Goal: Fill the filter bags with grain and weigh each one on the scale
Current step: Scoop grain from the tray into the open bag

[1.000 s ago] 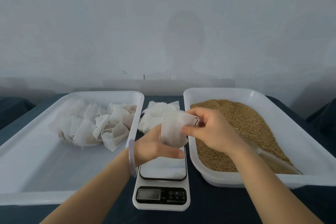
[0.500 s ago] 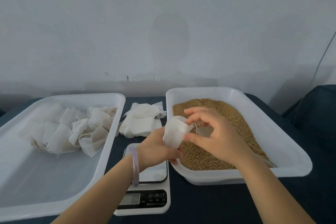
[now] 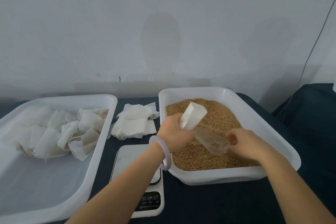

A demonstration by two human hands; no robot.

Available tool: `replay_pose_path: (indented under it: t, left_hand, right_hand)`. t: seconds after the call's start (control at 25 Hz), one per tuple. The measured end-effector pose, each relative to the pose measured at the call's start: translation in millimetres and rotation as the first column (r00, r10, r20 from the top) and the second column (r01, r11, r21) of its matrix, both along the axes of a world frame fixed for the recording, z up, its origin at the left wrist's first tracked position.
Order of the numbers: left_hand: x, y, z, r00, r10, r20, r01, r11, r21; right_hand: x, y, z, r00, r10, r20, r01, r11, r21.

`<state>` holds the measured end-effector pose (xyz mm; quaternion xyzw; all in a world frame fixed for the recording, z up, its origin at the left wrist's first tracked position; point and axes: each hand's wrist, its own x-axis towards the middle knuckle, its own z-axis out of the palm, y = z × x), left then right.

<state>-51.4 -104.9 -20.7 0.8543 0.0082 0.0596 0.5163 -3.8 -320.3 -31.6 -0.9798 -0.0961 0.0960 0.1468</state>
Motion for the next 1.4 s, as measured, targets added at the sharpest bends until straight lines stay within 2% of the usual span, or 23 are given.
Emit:
replay_pose_path:
  t: [0.08, 0.2, 0.32, 0.44, 0.52, 0.6, 0.68, 1.04, 1.4]
  left_hand:
    - [5.1, -1.1, -1.9, 0.999, 0.041, 0.013, -0.041, 0.999, -0.025]
    - [8.0, 4.2, -11.1, 0.996, 0.091, 0.024, -0.09, 0.995, -0.041]
    - [9.4, 5.8, -17.7, 0.992, 0.12, 0.039, -0.119, 0.992, -0.03]
    - [12.0, 7.6, -20.5, 0.988, 0.151, 0.042, -0.148, 0.987, -0.062]
    - [13.5, 9.9, -21.8, 0.988, 0.151, 0.042, -0.15, 0.988, -0.021]
    - [13.6, 10.1, -23.2, 0.99, 0.128, 0.056, -0.133, 0.987, 0.089]
    - [12.2, 8.3, -25.7, 0.991, 0.105, 0.085, -0.116, 0.983, 0.14]
    - [10.5, 7.4, -27.6, 0.991, 0.088, 0.103, -0.1, 0.987, 0.126]
    - [11.4, 5.2, -28.3, 0.99, 0.093, 0.108, -0.113, 0.973, 0.2]
  right_hand:
    - [1.8, -1.7, -9.7, 0.998, 0.031, -0.059, -0.027, 0.997, 0.078]
    - [5.1, -3.2, -19.1, 0.998, 0.059, -0.017, -0.058, 0.996, 0.062]
    - [5.9, -3.3, -18.0, 0.984, 0.096, 0.15, -0.102, 0.994, 0.032]
    - [6.1, -4.5, -8.6, 0.911, 0.157, 0.381, -0.152, 0.987, -0.044]
    - [7.3, -2.7, -2.9, 0.858, 0.223, 0.463, -0.173, 0.974, -0.148]
    - [5.1, 5.6, -2.8, 0.842, 0.307, 0.444, -0.216, 0.945, -0.244]
    - [1.9, 14.9, -8.5, 0.855, 0.353, 0.379, -0.262, 0.926, -0.273]
    - [4.0, -0.1, -13.0, 0.925, 0.231, 0.303, -0.214, 0.973, -0.088]
    - [11.8, -32.2, -2.0, 0.945, 0.189, 0.268, -0.173, 0.982, -0.083]
